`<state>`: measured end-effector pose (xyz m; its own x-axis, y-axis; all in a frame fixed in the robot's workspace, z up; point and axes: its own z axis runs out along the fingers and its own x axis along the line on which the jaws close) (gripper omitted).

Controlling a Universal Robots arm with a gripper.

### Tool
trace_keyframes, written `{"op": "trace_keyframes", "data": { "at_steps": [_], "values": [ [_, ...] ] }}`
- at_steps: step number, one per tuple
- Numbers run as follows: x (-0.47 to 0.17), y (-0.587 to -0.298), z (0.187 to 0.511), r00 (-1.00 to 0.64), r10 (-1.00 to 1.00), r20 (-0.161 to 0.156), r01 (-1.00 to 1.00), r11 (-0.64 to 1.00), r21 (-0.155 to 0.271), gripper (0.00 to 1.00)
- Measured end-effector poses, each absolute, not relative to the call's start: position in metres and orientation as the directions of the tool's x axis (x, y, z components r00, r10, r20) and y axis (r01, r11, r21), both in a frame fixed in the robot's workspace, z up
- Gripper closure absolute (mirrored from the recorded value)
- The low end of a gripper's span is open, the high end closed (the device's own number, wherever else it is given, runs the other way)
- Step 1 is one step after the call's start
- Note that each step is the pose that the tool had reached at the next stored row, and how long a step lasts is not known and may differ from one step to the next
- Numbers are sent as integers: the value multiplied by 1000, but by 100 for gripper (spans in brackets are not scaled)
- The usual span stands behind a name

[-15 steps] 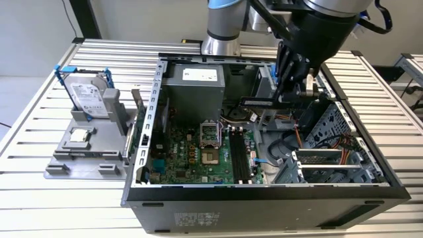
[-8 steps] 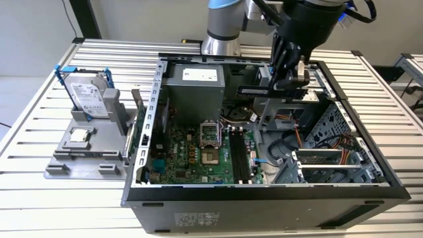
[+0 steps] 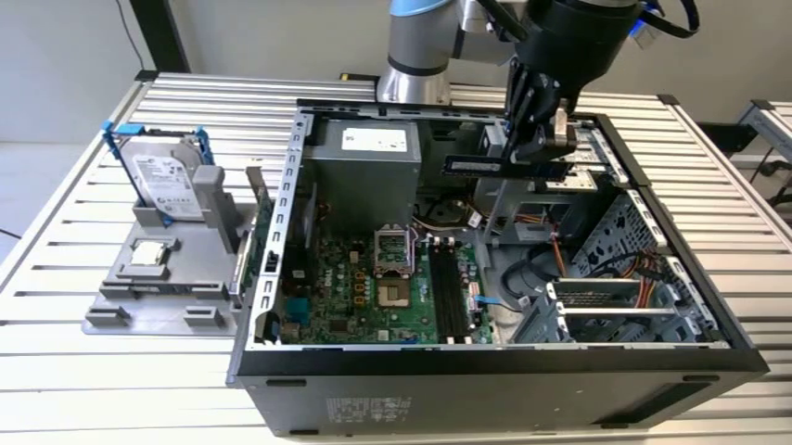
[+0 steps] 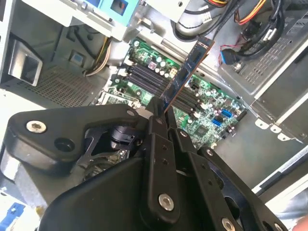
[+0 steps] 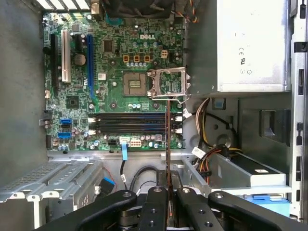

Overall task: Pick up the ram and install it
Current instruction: 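Insert the ram into the slot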

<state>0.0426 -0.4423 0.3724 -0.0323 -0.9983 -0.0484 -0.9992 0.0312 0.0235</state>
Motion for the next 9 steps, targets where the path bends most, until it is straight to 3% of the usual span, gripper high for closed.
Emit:
{"op": "trace_keyframes", "data": {
  "at_steps": [9],
  "values": [
    [43,-442,372,-45,-998,-48,-999,44,24,100]
  ]
}}
